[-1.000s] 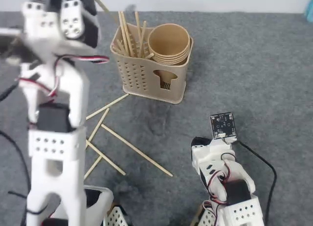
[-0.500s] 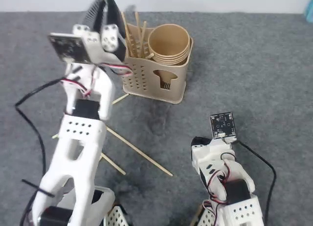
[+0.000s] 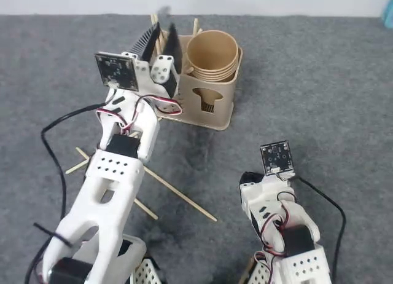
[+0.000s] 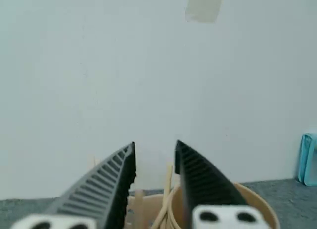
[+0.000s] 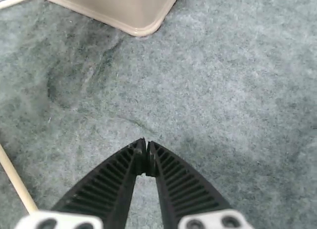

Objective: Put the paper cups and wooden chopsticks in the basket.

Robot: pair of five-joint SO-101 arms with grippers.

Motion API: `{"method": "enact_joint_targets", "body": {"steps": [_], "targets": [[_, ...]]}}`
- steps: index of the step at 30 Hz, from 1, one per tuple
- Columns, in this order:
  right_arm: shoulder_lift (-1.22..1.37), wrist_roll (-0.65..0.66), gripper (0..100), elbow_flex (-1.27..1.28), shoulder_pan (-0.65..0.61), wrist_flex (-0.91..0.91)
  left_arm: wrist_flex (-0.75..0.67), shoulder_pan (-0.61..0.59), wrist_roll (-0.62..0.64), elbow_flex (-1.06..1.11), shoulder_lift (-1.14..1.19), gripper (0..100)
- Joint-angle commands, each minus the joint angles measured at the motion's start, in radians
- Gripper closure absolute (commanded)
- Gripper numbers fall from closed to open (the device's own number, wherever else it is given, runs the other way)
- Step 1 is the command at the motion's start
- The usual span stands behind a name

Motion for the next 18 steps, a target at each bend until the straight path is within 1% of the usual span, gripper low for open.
{"method": "enact_joint_targets", "body": {"steps": [1, 7, 9, 13, 18], "targets": [[0.002, 0.017, 99.1, 0.020, 0.012, -0.012, 0.163, -0.025, 0.058, -0.130, -0.017, 78], [0.002, 0.017, 99.1, 0.020, 0.012, -0.008, 0.417, -0.135, 0.124, -0.400, -0.018, 78], [0.002, 0.018, 99.1, 0.020, 0.012, -0.008, 0.552, -0.186, 0.126, -0.493, -0.018, 78], [0.002, 0.018, 99.1, 0.020, 0.010, -0.008, 0.896, -0.304, 0.164, -0.705, -0.017, 78], [0.002, 0.018, 99.1, 0.020, 0.008, -0.007, 1.255, -0.431, 0.264, -0.881, -0.017, 78]]}}
